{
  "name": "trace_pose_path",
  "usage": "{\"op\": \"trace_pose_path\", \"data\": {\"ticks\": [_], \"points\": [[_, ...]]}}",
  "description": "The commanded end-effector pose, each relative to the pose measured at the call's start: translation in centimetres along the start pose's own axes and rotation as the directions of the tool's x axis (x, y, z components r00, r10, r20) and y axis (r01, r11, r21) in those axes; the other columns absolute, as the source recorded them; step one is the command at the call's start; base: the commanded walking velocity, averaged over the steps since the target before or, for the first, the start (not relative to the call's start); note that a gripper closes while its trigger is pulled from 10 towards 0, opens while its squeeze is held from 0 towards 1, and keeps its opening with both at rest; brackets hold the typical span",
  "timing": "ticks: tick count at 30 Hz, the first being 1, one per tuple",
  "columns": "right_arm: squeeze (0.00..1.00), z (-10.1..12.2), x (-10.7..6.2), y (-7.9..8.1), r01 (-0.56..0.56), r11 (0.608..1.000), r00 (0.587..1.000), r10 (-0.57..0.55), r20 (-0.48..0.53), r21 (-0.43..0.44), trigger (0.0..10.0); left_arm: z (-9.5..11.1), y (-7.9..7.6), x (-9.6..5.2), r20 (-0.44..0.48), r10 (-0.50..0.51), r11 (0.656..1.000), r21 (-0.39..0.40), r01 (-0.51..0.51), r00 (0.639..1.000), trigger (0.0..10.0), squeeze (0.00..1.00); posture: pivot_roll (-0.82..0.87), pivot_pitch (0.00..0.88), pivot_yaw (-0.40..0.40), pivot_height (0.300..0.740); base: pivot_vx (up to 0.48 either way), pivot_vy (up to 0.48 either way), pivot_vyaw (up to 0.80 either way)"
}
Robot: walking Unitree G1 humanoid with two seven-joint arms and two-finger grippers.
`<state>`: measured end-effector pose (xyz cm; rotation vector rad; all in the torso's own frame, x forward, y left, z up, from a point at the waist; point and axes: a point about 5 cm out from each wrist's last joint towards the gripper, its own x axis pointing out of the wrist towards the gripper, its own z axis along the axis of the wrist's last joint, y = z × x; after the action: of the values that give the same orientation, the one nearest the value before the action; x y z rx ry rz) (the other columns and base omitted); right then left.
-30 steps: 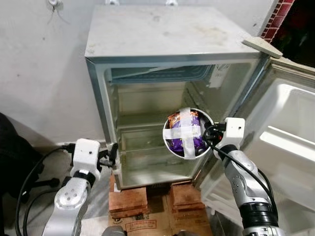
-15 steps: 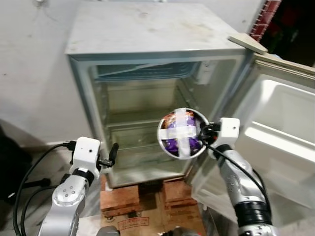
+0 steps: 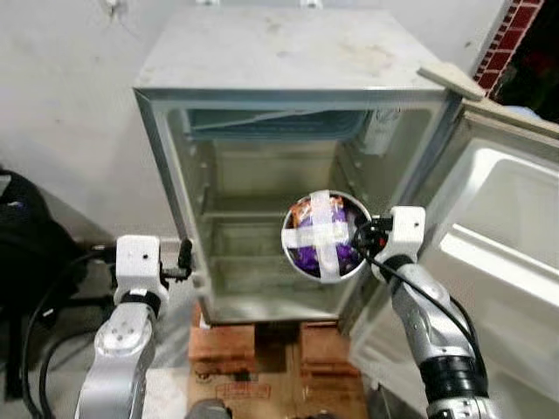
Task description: Restocking fridge
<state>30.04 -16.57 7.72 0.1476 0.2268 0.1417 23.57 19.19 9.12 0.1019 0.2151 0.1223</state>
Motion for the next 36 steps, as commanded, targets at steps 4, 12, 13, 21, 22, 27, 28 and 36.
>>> {"op": "trace_pose_path", "data": {"ticks": [4,12,13,21,22,27,28,36], "points": [[0.0,0.6,0.1,-0.2,0.001,1.0,1.0,-0.002,0.025,0.014,10.0,0.1,1.1,0.4,-0.004,0.069,0.997,-0.024,-0.069,0.998,10.0,0.0,0.07,0.0,-0.06,0.74,0.0,0.0,0.0],[0.0,0.7,0.3,0.3,-0.021,1.0,0.999,0.021,0.031,0.011,10.0,0.0,1.1,0.4,-0.011,0.086,0.995,-0.059,-0.086,0.996,10.0,0.0,0.07,0.0,-0.064,0.74,0.141,0.0,0.0],[0.0,0.7,0.3,0.3,-0.023,1.0,0.999,0.022,0.03,0.011,10.0,-0.1,1.0,0.4,-0.016,0.085,0.994,-0.061,-0.086,0.996,10.0,0.0,0.07,0.0,-0.065,0.74,0.281,0.0,0.0],[0.0,0.8,0.7,0.8,-0.037,0.999,0.999,0.037,0.027,0.015,10.0,-0.5,1.0,0.1,-0.035,0.087,0.993,-0.073,-0.089,0.996,10.0,0.0,0.08,0.0,-0.066,0.74,0.257,0.0,0.0],[0.0,0.8,0.8,0.9,-0.041,0.999,0.999,0.04,0.027,0.016,10.0,-0.6,1.0,0.1,-0.036,0.088,0.993,-0.072,-0.09,0.996,10.0,0.0,0.08,0.0,-0.067,0.74,0.259,0.0,0.0],[0.0,1.1,1.5,1.7,-0.063,0.998,0.998,0.062,0.033,0.028,10.0,-0.7,1.1,-0.1,-0.042,0.094,0.992,-0.076,-0.097,0.995,10.0,0.0,0.08,0.0,-0.069,0.74,0.281,0.0,0.0],[0.0,1.2,1.6,1.8,-0.067,0.997,0.997,0.066,0.034,0.031,10.0,-0.8,1.1,-0.2,-0.044,0.095,0.992,-0.074,-0.098,0.995,10.0,0.0,0.08,0.0,-0.069,0.74,0.334,0.0,0.0],[0.0,1.2,2.0,2.3,-0.077,0.996,0.997,0.075,0.034,0.042,10.0,-1.0,1.2,-0.6,-0.051,0.101,0.991,-0.082,-0.105,0.994,10.0,0.0,0.09,0.0,-0.068,0.74,0.147,0.0,0.0]]}}
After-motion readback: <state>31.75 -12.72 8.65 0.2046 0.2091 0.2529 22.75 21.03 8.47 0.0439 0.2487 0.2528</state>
